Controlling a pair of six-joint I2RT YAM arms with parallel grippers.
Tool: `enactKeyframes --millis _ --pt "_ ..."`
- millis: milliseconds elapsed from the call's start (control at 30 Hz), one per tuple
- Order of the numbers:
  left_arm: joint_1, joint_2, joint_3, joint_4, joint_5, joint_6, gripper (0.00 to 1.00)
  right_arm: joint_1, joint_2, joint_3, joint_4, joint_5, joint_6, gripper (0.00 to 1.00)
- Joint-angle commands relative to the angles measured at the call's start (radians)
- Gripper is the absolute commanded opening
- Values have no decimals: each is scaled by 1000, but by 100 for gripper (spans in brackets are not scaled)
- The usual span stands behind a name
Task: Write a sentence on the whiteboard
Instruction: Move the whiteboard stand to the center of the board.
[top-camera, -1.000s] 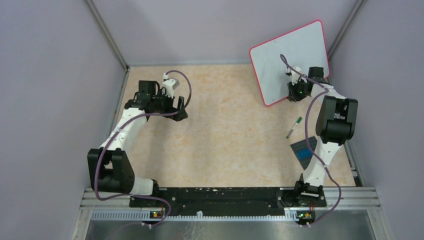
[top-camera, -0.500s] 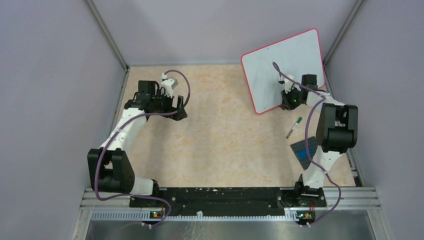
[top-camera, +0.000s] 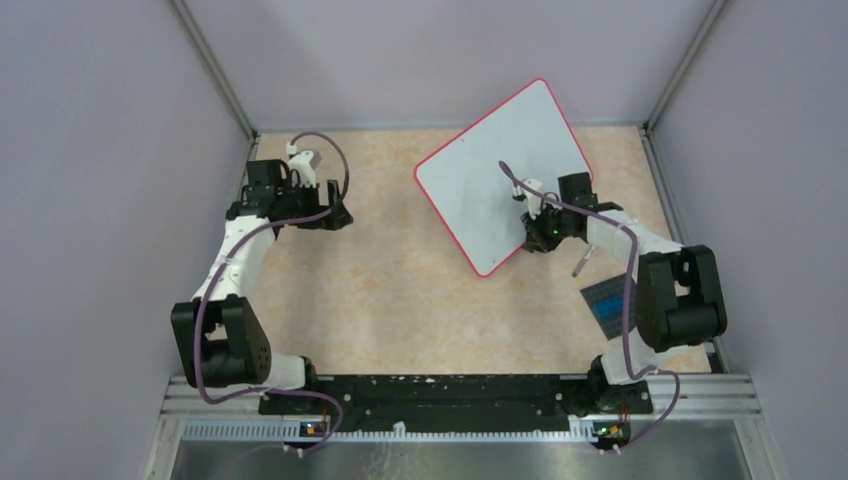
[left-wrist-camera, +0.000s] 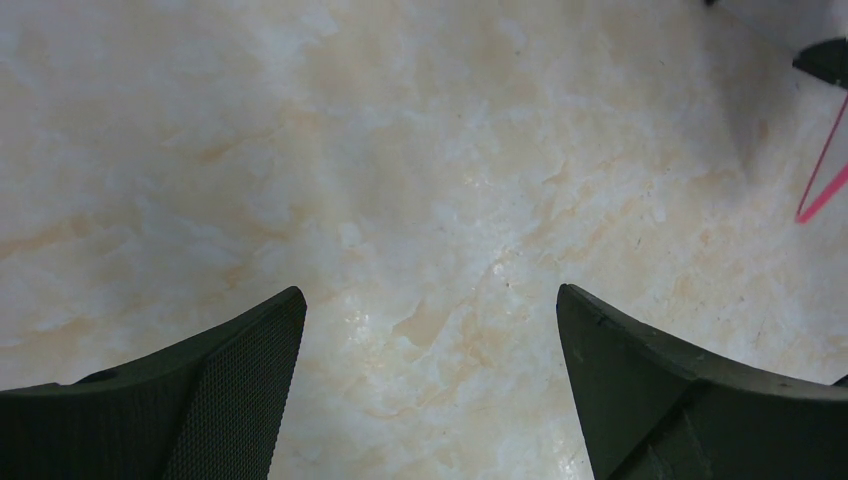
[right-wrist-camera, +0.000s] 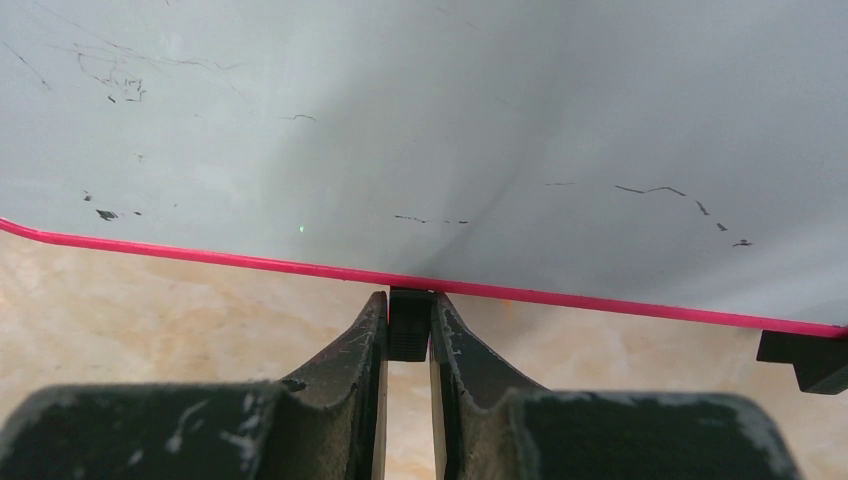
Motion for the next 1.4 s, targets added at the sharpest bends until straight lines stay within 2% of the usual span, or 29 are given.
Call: enactKeyframes --millis 0,333,633,1033,1367 --pt "74 -51 51 71 21 -65 99 93 -114 -44 2 -39 30 0" --pt "117 -77 83 93 6 -110 99 259 -219 -128 16 24 162 0" --pt "118 -76 83 106 5 -126 99 316 -258 -222 2 33 219 0" --pt "117 -69 77 121 -3 -141 99 359 -262 -264 -70 -13 216 0" --pt "118 -66 65 130 -6 -142 99 399 -300 -305 -119 -39 93 0"
